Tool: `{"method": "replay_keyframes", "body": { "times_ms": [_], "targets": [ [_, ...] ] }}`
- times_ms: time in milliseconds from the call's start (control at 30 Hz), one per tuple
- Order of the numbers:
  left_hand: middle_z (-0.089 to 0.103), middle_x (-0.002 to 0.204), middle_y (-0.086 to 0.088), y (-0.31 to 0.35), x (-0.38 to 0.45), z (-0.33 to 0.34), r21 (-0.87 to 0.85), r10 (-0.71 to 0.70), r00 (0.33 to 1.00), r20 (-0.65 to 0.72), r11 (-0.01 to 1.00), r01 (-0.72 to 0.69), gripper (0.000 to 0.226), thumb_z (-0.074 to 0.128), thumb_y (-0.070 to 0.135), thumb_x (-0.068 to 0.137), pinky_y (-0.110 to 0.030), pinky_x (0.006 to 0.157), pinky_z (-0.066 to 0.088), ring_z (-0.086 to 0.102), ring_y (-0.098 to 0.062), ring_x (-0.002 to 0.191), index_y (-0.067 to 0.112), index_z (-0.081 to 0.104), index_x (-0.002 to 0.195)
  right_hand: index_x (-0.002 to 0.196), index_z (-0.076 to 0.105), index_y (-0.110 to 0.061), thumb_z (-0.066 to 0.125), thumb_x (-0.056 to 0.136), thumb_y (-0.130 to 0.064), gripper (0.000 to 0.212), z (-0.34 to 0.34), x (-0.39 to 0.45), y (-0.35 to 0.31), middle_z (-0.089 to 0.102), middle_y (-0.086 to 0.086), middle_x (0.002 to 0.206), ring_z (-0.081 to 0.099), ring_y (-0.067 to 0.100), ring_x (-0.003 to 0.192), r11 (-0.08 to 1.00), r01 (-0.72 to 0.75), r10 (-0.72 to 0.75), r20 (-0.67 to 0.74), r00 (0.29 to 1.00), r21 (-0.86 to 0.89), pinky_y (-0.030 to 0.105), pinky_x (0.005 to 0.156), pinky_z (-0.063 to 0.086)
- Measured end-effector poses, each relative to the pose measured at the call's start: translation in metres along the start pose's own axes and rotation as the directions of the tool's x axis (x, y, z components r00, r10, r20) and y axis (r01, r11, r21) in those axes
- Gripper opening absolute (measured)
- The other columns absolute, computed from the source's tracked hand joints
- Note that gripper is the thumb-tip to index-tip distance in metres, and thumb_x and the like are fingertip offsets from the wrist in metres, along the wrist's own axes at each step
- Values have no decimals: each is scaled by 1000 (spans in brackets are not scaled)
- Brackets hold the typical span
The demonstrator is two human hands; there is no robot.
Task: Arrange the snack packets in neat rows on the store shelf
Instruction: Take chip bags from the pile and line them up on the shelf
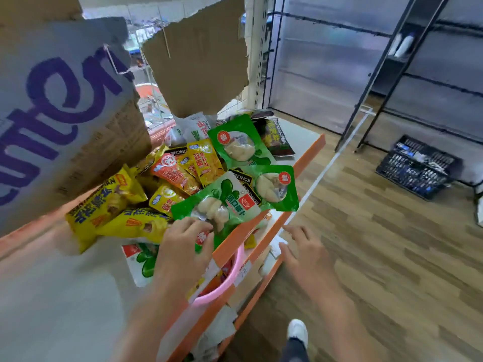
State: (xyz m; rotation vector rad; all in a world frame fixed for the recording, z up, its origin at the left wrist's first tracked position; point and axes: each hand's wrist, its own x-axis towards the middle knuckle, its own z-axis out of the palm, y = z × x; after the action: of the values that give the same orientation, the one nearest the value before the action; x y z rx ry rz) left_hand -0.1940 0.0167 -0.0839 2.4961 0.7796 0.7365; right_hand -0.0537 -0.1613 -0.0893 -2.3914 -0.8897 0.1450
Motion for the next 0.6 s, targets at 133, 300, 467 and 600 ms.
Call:
{"method": "replay_keyframes", "body": {
  "times_ms": [133,300,467,600],
  "targets": [
    [61,84,1,23,21,27,15,-113,990,-83,993,114,8,74,10,77,-28,70,39,52,-14,78,11,72,85,127,52,-21,53,92,-24,34,-17,46,27,49,-8,123,51,6,102,989,141,-144,69,987,45,11,77,32],
    [61,85,2,67,51,68,44,-162,975,-154,984,171,11,69,17,79,-33,74,44,52,-15,80,13,70,89,124,56,-17,57,90,-21,34,-49,108,64,52,-4,118,53,10,98,957,278,-284,82,955,79,14,82,34],
    [63,88,1,97,63,94,53,-290,940,-180,951,304,20,59,27,80,-33,78,41,54,-17,81,16,70,92,121,57,-15,57,90,-22,32,-56,146,89,54,-2,119,61,19,91,925,357,-375,166,912,131,17,78,36],
    [62,94,1,104,69,102,84,-338,930,-147,932,352,14,68,19,82,-27,78,36,51,-13,84,17,70,96,118,58,-15,59,89,-20,29,-52,171,92,54,-3,116,59,19,95,897,387,-427,188,884,214,21,80,41]
  ]
}}
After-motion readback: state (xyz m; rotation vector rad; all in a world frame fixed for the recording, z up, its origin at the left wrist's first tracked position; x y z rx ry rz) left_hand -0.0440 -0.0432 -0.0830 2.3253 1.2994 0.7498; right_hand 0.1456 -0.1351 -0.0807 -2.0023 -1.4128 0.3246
